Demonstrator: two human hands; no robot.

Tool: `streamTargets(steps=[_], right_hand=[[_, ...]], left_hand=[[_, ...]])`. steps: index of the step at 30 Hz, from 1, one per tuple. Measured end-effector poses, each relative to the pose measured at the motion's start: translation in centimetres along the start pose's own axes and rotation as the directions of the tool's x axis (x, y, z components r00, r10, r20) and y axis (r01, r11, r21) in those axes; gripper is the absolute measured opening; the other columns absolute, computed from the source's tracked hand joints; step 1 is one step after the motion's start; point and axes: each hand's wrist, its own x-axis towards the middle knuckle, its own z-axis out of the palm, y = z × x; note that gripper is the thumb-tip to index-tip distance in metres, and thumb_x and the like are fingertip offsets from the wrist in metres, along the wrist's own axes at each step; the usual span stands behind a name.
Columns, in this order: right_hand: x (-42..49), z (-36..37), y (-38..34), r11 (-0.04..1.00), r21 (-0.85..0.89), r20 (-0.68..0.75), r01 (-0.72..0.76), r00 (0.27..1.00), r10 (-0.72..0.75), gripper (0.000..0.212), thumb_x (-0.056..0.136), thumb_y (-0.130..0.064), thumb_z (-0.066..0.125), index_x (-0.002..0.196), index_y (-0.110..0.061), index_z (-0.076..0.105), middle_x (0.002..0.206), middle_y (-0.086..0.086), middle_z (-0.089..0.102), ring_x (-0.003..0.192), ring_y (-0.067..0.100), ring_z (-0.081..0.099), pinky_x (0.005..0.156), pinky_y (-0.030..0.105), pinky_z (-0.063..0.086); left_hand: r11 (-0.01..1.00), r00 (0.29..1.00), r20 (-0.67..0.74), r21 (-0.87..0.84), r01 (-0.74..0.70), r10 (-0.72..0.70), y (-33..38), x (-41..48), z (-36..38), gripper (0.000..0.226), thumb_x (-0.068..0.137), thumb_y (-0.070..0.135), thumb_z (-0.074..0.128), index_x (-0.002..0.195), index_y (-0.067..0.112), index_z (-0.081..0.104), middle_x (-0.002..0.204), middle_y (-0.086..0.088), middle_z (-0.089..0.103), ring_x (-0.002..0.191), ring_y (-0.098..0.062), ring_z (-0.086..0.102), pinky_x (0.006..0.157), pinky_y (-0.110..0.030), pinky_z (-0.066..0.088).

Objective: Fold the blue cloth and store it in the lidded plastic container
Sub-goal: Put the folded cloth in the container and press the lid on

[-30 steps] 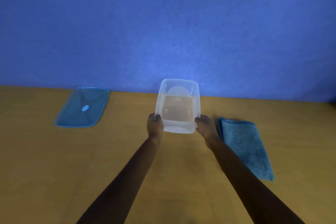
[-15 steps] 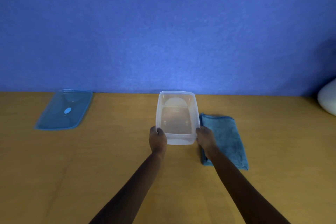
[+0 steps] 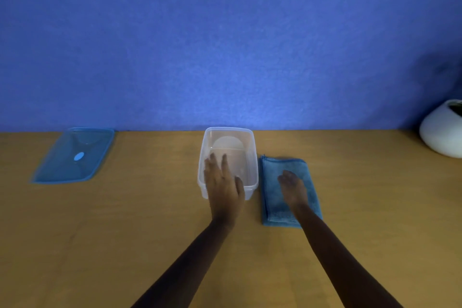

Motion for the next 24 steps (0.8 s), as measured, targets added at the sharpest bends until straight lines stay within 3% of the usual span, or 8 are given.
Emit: streamTargets(steps=[3, 6, 8, 10, 12, 14, 17, 24], right_hand=[[0.4, -1.7, 1.1, 0.998, -0.06, -0.04, 0.019, 0.999, -0.022, 0.042, 0.095, -0.016, 0.04, 0.135, -0.003, 0.043, 0.138, 0.016, 0.05, 0.125, 0.031, 0.047, 0.099, 0.036, 0.038], [0.7, -2.9, 2.6, 0.989, -0.144, -0.082, 0.041, 0.995, -0.053, 0.041, 0.094, -0.012, 0.042, 0.133, 0.001, 0.043, 0.138, 0.021, 0.048, 0.126, 0.033, 0.046, 0.096, 0.034, 0.039], [0.8, -3.6, 3.5, 0.987, -0.159, -0.095, 0.026, 0.995, -0.041, 0.042, 0.094, -0.011, 0.044, 0.134, 0.001, 0.041, 0.136, 0.023, 0.048, 0.123, 0.034, 0.048, 0.098, 0.036, 0.04], [0.8, -3.9, 4.2, 0.986, -0.169, -0.09, -0.006, 0.996, -0.009, 0.044, 0.094, -0.011, 0.045, 0.135, 0.002, 0.038, 0.135, 0.024, 0.047, 0.123, 0.035, 0.047, 0.099, 0.038, 0.04], [1.0, -4.1, 5.0, 0.982, -0.186, -0.074, -0.042, 0.997, 0.028, 0.045, 0.093, -0.012, 0.046, 0.136, 0.002, 0.037, 0.136, 0.023, 0.045, 0.123, 0.035, 0.046, 0.099, 0.04, 0.04], [1.1, -4.2, 5.8, 0.982, -0.17, -0.068, -0.086, 0.995, 0.075, 0.045, 0.093, -0.015, 0.047, 0.135, 0.001, 0.038, 0.134, 0.022, 0.047, 0.121, 0.035, 0.047, 0.097, 0.042, 0.043], [1.4, -4.3, 6.7, 0.979, -0.154, -0.081, -0.136, 0.989, 0.125, 0.045, 0.093, -0.019, 0.047, 0.132, 0.001, 0.039, 0.131, 0.022, 0.048, 0.118, 0.036, 0.049, 0.097, 0.047, 0.046], [2.2, -4.6, 7.8, 0.977, -0.122, -0.115, -0.175, 0.98, 0.161, 0.045, 0.093, -0.023, 0.048, 0.131, 0.0, 0.043, 0.128, 0.021, 0.052, 0.114, 0.035, 0.052, 0.094, 0.046, 0.047]], left_hand=[[0.948, 0.95, 0.074, 0.076, -0.308, 0.303, 2.2, -0.8, 0.5, 0.05, 0.084, 0.018, 0.041, 0.133, 0.005, 0.041, 0.138, -0.023, 0.049, 0.13, -0.038, 0.045, 0.106, -0.048, 0.03], [0.835, 0.82, 0.204, 0.022, -0.55, 0.535, 4.1, -1.6, 1.9, 0.048, 0.083, 0.018, 0.044, 0.13, 0.009, 0.045, 0.136, -0.016, 0.054, 0.127, -0.03, 0.05, 0.105, -0.042, 0.039], [0.788, 0.727, 0.36, -0.036, -0.615, 0.584, 5.0, -2.2, 3.1, 0.044, 0.083, 0.024, 0.041, 0.123, 0.014, 0.056, 0.128, -0.009, 0.062, 0.119, -0.02, 0.059, 0.096, -0.031, 0.051], [0.841, 0.701, 0.524, -0.058, -0.539, 0.485, 5.4, -2.8, 4.2, 0.045, 0.081, 0.032, 0.037, 0.115, 0.017, 0.065, 0.12, -0.004, 0.068, 0.108, -0.014, 0.066, 0.083, -0.022, 0.056], [0.915, 0.737, 0.58, -0.036, -0.403, 0.347, 5.5, -3.5, 5.4, 0.05, 0.081, 0.037, 0.034, 0.114, 0.015, 0.064, 0.117, -0.01, 0.068, 0.105, -0.018, 0.068, 0.078, -0.023, 0.058], [0.977, 0.813, 0.554, -0.006, -0.211, 0.179, 5.2, -3.9, 6.3, 0.052, 0.088, 0.035, 0.035, 0.128, 0.006, 0.05, 0.13, -0.022, 0.055, 0.119, -0.03, 0.058, 0.092, -0.033, 0.054], [0.996, 0.761, 0.649, 0.075, -0.044, -0.015, 5.1, -4.0, 7.2, 0.06, 0.097, 0.033, 0.035, 0.147, 0.008, 0.013, 0.147, -0.026, 0.026, 0.135, -0.035, 0.033, 0.111, -0.039, 0.035], [0.983, 0.819, 0.544, 0.115, 0.14, -0.181, 6.5, -3.1, 7.8, 0.057, 0.096, 0.026, 0.038, 0.144, 0.006, 0.017, 0.138, -0.017, 0.042, 0.124, -0.029, 0.045, 0.103, -0.035, 0.041]])
